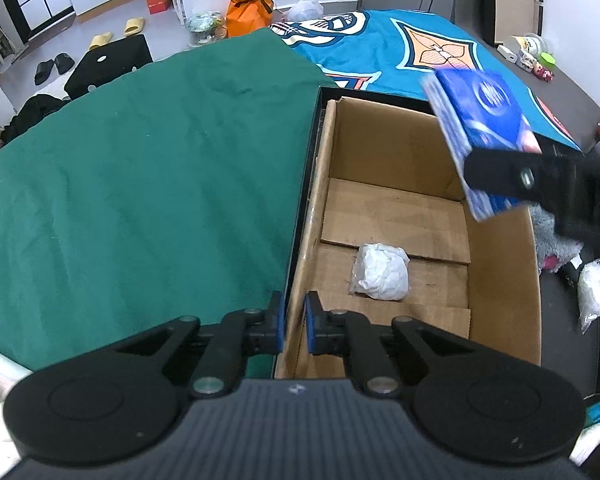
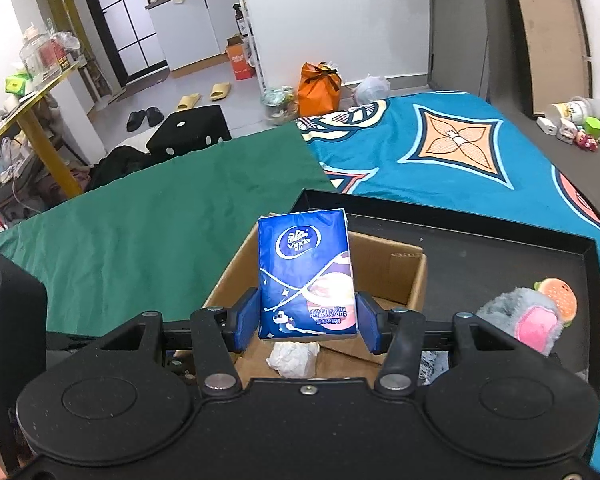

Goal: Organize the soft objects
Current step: 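Carry the blue tissue pack with the right gripper into the box and release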

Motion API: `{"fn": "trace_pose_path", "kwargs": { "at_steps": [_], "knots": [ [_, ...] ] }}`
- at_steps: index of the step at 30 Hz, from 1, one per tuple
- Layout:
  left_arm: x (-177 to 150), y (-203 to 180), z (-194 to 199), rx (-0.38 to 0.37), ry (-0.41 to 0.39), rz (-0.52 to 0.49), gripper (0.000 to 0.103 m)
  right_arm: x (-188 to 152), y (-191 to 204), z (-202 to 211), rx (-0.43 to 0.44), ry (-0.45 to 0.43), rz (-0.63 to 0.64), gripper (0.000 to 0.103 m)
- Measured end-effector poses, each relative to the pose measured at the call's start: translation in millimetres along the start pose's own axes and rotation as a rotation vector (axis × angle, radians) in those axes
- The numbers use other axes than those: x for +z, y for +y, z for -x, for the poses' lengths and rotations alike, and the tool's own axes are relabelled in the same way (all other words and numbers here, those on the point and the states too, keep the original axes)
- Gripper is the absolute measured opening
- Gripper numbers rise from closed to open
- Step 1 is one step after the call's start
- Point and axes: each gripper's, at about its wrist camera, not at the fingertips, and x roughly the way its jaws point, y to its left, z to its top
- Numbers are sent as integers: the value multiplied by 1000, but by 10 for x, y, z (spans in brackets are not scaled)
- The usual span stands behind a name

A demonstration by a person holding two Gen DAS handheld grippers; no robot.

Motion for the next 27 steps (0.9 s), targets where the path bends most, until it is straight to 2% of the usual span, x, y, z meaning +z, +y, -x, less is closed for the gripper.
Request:
{"fn": "trace_pose_path", "kwargs": {
  "at_steps": [2,4,7,15,23,26,27],
  "knots": [
    [5,14,-6,-6,0,7,10,31,8,-28,56,-16,-2,53],
    [4,14,-13,-5,0,8,10,36,20,-92,57,14,-2,66],
    [-6,2,-19,-3,2,-1,10,-16,-42,-100,69,26,-27,69],
    [-4,-43,-6,20,2,-31,10,-206,-265,56,29,46,-61,70],
    [-23,-172,64,74,-20,-94,15,-311,-485,307,-23,5,-80,69],
    [-29,-196,91,87,-27,-105,24,-352,-568,353,-37,-2,-88,69],
    [-31,-205,103,87,-31,-109,31,-368,-598,360,-42,-3,-92,69]
  ]
}}
